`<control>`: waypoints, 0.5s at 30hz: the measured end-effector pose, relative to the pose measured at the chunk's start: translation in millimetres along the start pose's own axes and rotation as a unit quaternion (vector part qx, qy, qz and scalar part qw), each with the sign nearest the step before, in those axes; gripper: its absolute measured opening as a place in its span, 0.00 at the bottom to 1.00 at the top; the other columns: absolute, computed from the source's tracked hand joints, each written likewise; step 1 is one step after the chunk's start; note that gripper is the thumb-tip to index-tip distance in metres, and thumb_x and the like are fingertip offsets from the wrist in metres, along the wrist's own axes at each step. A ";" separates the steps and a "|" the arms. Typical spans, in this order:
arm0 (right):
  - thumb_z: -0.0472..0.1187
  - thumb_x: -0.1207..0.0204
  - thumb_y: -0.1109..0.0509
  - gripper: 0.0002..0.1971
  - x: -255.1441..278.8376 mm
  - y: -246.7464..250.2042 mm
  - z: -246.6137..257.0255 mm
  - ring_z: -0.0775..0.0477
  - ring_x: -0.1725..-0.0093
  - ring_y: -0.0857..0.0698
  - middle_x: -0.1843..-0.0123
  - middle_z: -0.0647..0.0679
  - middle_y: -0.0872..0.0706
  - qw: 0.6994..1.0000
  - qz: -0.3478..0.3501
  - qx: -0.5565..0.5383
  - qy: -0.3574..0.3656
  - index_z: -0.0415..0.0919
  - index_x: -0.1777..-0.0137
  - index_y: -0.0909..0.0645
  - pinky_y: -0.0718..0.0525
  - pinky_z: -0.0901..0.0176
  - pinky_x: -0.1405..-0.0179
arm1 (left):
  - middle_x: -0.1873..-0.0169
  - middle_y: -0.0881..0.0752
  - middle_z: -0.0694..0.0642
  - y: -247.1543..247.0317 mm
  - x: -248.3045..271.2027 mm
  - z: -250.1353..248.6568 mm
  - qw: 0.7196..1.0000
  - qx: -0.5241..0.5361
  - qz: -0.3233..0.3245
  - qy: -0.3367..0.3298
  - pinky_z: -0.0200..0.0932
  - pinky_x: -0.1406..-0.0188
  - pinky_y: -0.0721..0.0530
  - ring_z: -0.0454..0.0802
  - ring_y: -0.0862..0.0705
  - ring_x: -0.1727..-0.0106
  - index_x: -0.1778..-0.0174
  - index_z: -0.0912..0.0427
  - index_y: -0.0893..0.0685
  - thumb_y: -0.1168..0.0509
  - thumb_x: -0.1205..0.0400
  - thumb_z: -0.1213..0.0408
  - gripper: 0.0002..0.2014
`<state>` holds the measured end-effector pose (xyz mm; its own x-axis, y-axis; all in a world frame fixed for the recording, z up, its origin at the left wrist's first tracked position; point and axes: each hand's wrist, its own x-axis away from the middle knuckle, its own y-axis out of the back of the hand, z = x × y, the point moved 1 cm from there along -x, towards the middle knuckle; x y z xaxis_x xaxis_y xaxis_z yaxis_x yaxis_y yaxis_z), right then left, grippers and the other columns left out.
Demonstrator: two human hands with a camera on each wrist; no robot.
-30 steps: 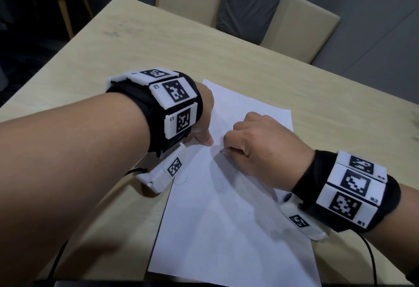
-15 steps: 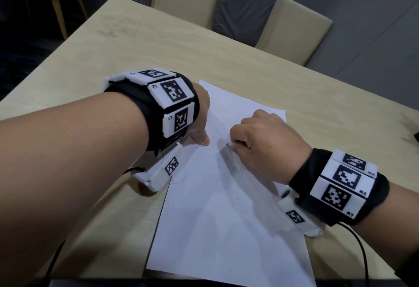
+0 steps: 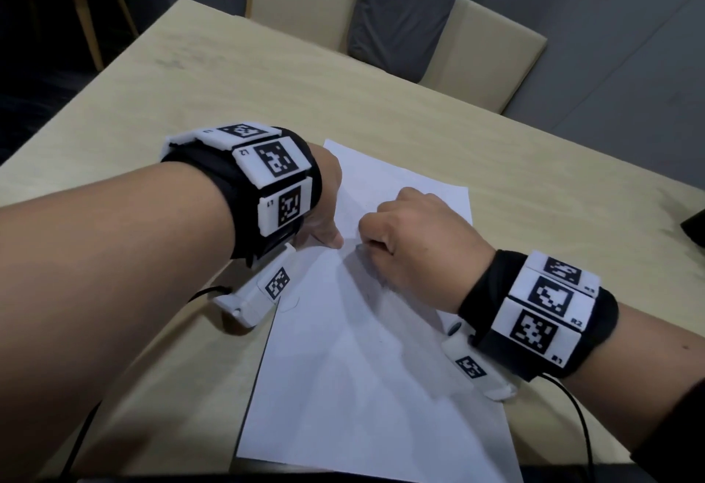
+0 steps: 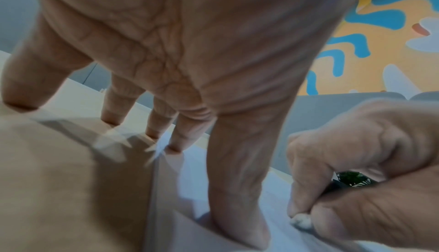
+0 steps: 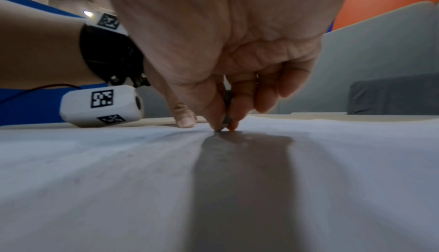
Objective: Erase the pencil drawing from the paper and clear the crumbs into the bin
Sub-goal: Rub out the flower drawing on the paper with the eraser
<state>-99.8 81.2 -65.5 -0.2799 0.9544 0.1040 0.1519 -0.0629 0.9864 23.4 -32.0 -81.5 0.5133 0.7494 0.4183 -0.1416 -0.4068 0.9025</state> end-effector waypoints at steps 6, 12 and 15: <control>0.43 0.20 0.38 0.12 8.3 -0.5 -15.9 0.40 0.57 0.28 0.67 0.49 0.21 0.999 -0.001 0.007 -0.045 0.43 0.65 0.28 0.31 0.51 0.59 | 0.51 0.18 0.54 3.2 5.2 -3.1 1.000 -0.017 -0.017 0.004 0.41 0.74 0.34 0.53 0.23 0.59 0.44 0.57 0.15 0.26 0.29 0.34 0.30; 0.45 0.19 0.37 0.11 0.8 0.6 -2.0 0.40 0.54 0.27 0.64 0.48 0.18 1.000 0.004 -0.014 -0.007 0.42 0.61 0.23 0.26 0.49 0.55 | 0.51 0.16 0.51 2.3 4.6 -4.0 1.000 -0.015 0.000 0.004 0.41 0.75 0.34 0.50 0.25 0.63 0.40 0.56 0.12 0.27 0.29 0.33 0.32; 0.46 0.18 0.38 0.11 5.8 0.1 -18.7 0.40 0.53 0.26 0.62 0.49 0.18 0.999 0.020 -0.011 -0.049 0.44 0.60 0.23 0.25 0.49 0.54 | 0.55 0.21 0.53 3.6 5.7 -5.4 1.000 -0.023 -0.011 0.001 0.40 0.75 0.34 0.54 0.24 0.59 0.45 0.56 0.14 0.27 0.29 0.33 0.30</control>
<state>-119.2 81.3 -62.4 -0.1805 0.9748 0.1309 0.1407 -0.1061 0.9843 21.3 -26.4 -75.3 0.5155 0.7585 0.3986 -0.1684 -0.3665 0.9151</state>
